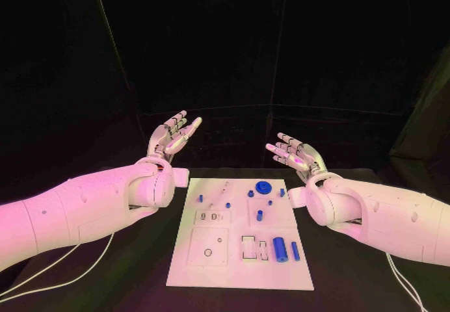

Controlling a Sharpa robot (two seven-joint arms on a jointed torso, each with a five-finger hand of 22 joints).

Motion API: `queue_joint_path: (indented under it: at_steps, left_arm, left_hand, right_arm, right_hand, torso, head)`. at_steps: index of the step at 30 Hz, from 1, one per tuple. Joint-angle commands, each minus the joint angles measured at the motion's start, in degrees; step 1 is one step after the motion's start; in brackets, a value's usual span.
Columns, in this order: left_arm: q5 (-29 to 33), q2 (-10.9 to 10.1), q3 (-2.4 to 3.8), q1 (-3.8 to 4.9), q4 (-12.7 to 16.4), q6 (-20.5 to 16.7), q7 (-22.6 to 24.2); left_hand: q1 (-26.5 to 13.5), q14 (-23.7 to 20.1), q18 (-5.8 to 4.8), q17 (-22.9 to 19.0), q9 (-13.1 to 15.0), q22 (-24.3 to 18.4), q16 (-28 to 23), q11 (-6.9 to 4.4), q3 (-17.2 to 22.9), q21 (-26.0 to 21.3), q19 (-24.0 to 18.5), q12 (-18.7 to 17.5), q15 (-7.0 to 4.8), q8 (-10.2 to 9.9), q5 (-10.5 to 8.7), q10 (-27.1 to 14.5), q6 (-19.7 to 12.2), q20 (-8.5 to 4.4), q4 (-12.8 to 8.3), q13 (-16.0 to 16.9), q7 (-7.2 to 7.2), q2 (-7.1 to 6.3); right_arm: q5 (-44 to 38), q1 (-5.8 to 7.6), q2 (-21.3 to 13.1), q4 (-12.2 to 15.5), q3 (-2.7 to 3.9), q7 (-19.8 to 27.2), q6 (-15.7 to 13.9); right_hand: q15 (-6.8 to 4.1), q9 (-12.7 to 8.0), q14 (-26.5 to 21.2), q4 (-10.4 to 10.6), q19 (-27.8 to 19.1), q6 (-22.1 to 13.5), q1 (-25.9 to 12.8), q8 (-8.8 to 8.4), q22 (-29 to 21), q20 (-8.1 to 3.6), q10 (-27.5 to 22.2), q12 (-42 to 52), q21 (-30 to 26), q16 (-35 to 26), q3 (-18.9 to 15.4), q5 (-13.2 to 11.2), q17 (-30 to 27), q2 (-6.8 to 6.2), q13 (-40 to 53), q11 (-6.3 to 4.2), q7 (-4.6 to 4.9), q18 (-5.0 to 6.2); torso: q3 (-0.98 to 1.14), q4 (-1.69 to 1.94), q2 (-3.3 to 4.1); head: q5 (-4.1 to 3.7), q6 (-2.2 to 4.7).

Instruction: Assemble the parts on the task board

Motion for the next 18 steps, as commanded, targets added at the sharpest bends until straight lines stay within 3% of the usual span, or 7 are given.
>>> queue_joint_path:
  at_steps: [1,3,7,8,9,16,18]
  left_arm:
    - [1.4,0.1,-0.04,0.2,-0.3,4.5,3.7]
    - [1.4,0.1,-0.04,0.2,-0.3,4.5,3.7]
    - [1.4,0.1,-0.04,0.2,-0.3,4.5,3.7]
    - [1.4,0.1,-0.04,0.2,-0.3,4.5,3.7]
    - [2.4,-0.8,-0.06,0.24,-0.8,7.0,2.8]
    - [2.1,-2.3,-0.07,0.25,1.3,8.1,2.5]
    - [1.7,-2.8,-0.07,0.25,2.1,8.5,2.3]
  left_hand:
    - [3.0,4.4,0.34,0.6,0.3,0.5,1.1,1.37,0.0,0.9,2.0,0.5,1.14,0.7,0.4,3.0,2.7,1.0,0.7,0.3,7.06,0.51]
    - [3.4,8.0,-0.21,1.1,0.5,0.8,1.9,2.02,0.0,1.6,4.0,0.8,1.75,0.9,0.39,5.0,4.0,1.04,0.5,0.5,7.6,0.99]
    - [4.7,19.5,-0.31,2.5,0.9,2.3,5.1,3.24,-0.3,4.5,12.5,2.5,1.68,1.7,0.38,15.3,8.7,0.85,-0.4,1.4,7.2,1.97]
    - [4.9,20.4,-0.03,2.5,1.0,2.6,5.4,3.0,-0.5,5.2,14.5,2.9,1.46,1.9,0.38,17.3,9.9,0.76,-0.6,1.5,7.31,2.17]
    - [5.2,21.7,0.37,2.6,1.2,3.2,5.9,2.62,-0.7,6.3,17.6,3.4,0.92,2.3,0.37,20.3,11.9,0.74,-1.0,1.7,7.32,2.38]
    - [7.3,30.9,3.24,3.5,2.4,5.3,9.3,-0.14,-1.6,11.9,31.9,7.1,-2.14,4.9,0.4,35.2,25.8,0.42,-3.8,2.5,6.28,3.34]
    - [8.2,34.0,3.51,3.8,2.7,5.6,10.3,-0.97,-1.9,13.0,34.8,7.9,-3.08,5.8,0.3,37.9,30.9,-0.06,-4.9,2.5,5.76,3.65]
  right_arm:
    - [-5.1,1.05,0.6,-1.5,-0.62,-2.5,10.7]
    - [-5.9,1.67,1.0,-2.4,-1.13,-2.9,12.5]
    - [-6.8,2.41,1.4,-3.5,-1.73,-3.4,14.7]
    - [-6.8,2.44,1.4,-3.6,-1.76,-3.4,14.8]
    - [-28.6,2.72,0.2,-6.7,-1.65,-2.4,9.3]
    - [-39.3,3.97,-0.2,-7.7,-1.53,-5.2,7.7]
    - [-43.1,4.29,-0.3,-8.0,-0.88,-6.5,7.6]
  right_hand:
    - [0.08,1.5,16.3,-4.7,17.4,14.5,8.5,2.7,2.7,0.47,17.0,2.9,5.6,3.0,1.0,-1.9,1.1,0.95,1.3,0.85,8.03,3.53]
    - [-1.2,2.1,25.6,-5.9,20.9,21.4,10.0,4.1,3.2,0.37,26.3,4.8,7.4,4.9,1.5,-2.2,1.8,1.18,1.9,-0.34,7.21,4.8]
    - [-3.94,2.6,35.5,-8.2,28.0,33.8,11.6,5.93,4.1,-0.83,34.9,6.4,10.9,7.1,2.6,-2.2,1.9,1.53,1.8,-2.62,5.51,6.54]
    - [-4.34,2.4,36.8,-8.6,29.2,34.8,11.4,5.77,4.1,-1.31,36.0,6.2,11.5,7.0,2.8,-2.2,1.7,1.55,1.6,-2.91,5.27,6.39]
    - [-4.85,2.2,38.3,-9.1,30.3,36.0,11.2,5.57,4.2,-1.83,37.4,5.9,12.0,6.9,3.1,-2.3,1.6,1.57,1.5,-3.25,5.02,6.31]
    - [-7.66,2.1,46.8,-10.7,35.9,40.7,10.4,5.17,5.4,-4.77,44.1,5.2,15.8,7.7,4.8,-1.5,2.1,1.31,1.6,-5.07,4.08,6.38]
    - [-8.33,2.1,48.8,-10.8,37.1,41.5,10.6,5.05,6.0,-5.55,45.5,4.9,17.0,8.0,5.3,-0.4,2.3,0.88,1.6,-5.52,3.81,6.38]
  torso:
    - [-0.01,0.01,0.01]
    - [-0.01,0.01,0.01]
    - [-0.01,0.01,0.01]
    - [-0.01,0.01,0.01]
    - [0.14,-0.05,0.66]
    - [0.19,0.06,1.85]
    - [0.2,0.17,2.18]
  head:
    - [0.0,0.0]
    - [0.0,0.0]
    - [0.0,0.0]
    - [0.0,0.0]
    - [-0.85,-0.2]
    - [-1.26,0.27]
    - [-1.47,0.35]
